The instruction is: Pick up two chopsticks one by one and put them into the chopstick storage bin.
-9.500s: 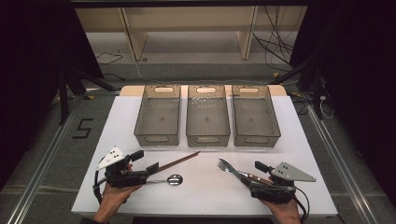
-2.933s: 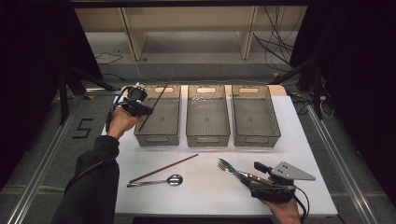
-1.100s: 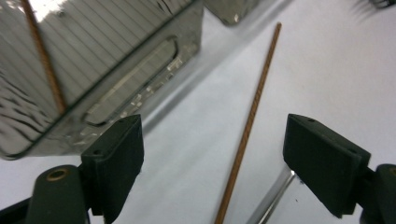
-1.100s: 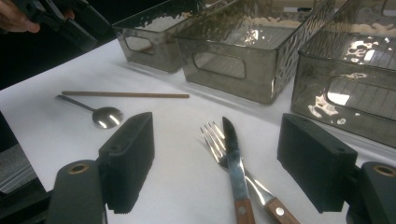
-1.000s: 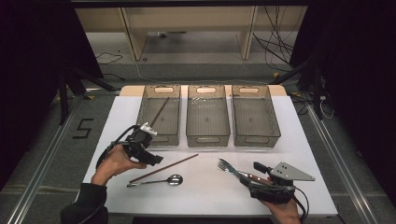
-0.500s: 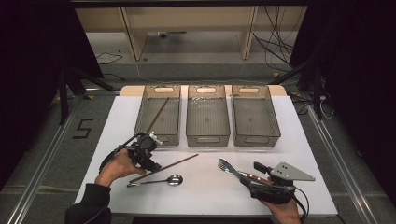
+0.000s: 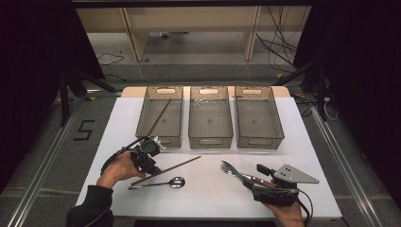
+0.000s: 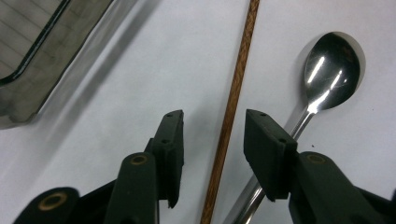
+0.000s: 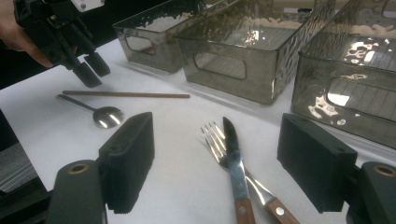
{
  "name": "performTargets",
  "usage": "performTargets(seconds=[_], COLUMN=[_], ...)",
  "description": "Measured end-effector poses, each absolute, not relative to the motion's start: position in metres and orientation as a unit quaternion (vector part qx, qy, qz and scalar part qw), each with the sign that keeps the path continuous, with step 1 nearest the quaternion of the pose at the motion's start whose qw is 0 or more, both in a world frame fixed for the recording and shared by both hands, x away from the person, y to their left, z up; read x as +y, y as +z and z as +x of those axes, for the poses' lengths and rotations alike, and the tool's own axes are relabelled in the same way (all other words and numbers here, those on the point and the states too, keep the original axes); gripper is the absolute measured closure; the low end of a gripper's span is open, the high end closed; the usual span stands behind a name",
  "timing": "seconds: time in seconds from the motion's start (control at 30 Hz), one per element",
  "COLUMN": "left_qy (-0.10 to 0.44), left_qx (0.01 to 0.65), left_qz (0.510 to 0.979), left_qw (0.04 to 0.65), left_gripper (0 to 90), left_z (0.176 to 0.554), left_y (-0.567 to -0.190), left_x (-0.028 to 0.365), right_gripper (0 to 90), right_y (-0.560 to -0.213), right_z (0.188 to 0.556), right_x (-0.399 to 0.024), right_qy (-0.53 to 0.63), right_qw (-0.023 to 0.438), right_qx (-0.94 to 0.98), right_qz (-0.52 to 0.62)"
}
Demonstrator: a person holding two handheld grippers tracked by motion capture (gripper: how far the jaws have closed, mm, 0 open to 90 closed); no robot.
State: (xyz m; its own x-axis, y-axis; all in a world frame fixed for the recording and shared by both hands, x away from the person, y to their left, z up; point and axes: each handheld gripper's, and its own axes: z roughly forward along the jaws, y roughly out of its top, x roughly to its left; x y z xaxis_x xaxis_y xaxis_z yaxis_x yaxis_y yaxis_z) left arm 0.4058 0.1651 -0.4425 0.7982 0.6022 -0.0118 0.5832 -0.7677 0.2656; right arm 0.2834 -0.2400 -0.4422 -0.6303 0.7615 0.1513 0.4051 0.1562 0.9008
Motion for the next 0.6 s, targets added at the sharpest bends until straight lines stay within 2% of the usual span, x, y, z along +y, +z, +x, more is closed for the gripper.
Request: performTargets(seconds=[0.2, 0.6], left_qy=[0.029, 0.013], left_qx=[0.307, 0.29], left_qz=[0.943, 0.951], left_qw=[0.121, 0.105], left_gripper=[63.6, 70.0], left_z=[0.4068, 0.4061], left_y=[-0.4462, -0.453], left_x=[0.1636, 0.1577], right_gripper=[28.1, 28.1], right_y=[-0.4423, -0.4423], right_z=[0.2835, 0.2835], right_x=[-0.2398, -0.2402], right_qy=[0.516, 0.516], right_qw=[0.173, 0.173], right_qx=[0.741, 0.74], right_qz=[0.393, 0.395])
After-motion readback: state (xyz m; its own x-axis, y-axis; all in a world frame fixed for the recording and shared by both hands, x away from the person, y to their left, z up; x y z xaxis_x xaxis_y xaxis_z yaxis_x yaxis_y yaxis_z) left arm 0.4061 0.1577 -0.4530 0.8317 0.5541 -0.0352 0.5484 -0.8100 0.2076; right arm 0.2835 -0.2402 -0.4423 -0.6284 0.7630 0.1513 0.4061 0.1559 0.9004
